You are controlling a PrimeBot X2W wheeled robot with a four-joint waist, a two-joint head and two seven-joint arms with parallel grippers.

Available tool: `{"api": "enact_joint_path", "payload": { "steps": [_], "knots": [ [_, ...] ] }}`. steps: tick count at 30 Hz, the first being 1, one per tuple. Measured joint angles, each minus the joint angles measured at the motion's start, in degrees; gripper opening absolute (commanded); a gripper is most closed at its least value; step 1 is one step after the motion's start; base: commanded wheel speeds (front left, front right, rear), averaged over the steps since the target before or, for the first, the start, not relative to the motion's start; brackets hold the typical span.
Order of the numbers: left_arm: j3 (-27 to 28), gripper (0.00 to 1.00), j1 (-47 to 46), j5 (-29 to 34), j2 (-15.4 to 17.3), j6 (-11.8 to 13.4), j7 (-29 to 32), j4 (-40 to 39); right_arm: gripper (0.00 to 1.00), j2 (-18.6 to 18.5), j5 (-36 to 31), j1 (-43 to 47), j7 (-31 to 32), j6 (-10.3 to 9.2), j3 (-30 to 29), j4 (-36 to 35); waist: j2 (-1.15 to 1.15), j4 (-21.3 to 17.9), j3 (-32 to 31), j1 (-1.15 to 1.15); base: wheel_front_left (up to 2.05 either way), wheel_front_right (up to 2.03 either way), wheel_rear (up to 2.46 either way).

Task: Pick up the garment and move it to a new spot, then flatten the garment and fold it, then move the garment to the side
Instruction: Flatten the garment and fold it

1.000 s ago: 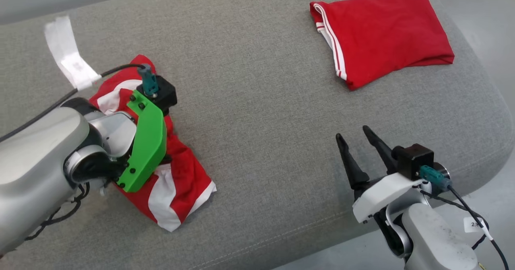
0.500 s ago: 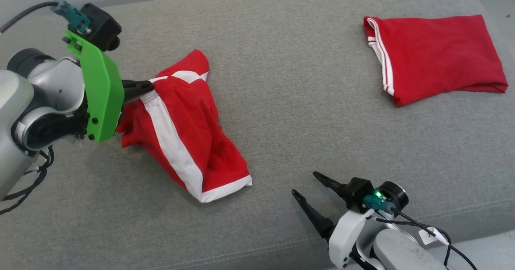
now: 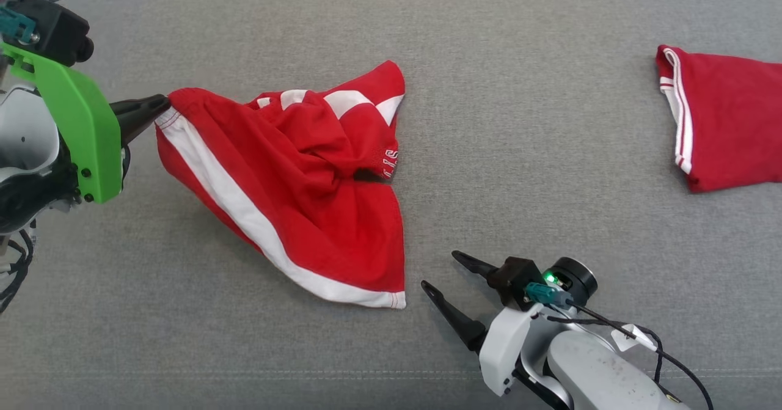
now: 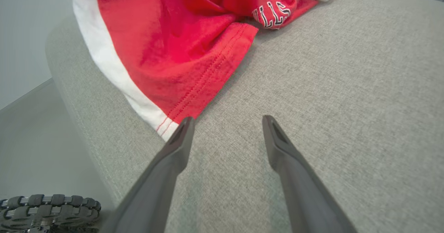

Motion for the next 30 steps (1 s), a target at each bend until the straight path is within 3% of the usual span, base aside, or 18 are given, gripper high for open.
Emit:
{"api": "enact_joint_path", "payload": {
  "steps": [9, 15, 30],
  "knots": [
    [0.5, 0.0, 1.7, -0.6, -1.0, 0.0, -4.0, 0.7, 1.0, 0.2, -0.1, -1.6, 0.4, 0.01, 4.7, 1.2, 0.0, 3.8, 1.6, 0.0, 0.0, 0.0, 0.0],
    [0.5, 0.0, 2.4, -0.6, -1.0, -0.1, -5.4, 1.6, 1.0, 0.0, -0.2, -1.8, 0.4, 0.03, 8.8, 1.3, 0.0, 3.7, 1.4, 0.0, 0.0, 0.0, 0.0],
    [0.0, 0.0, 2.9, -0.6, -3.7, -0.7, -7.0, 1.1, 1.0, -0.6, 1.5, -3.1, 0.5, 0.03, 12.0, 2.7, 0.0, 5.1, 2.2, 0.0, 0.0, 0.0, 0.0]
  ]
}}
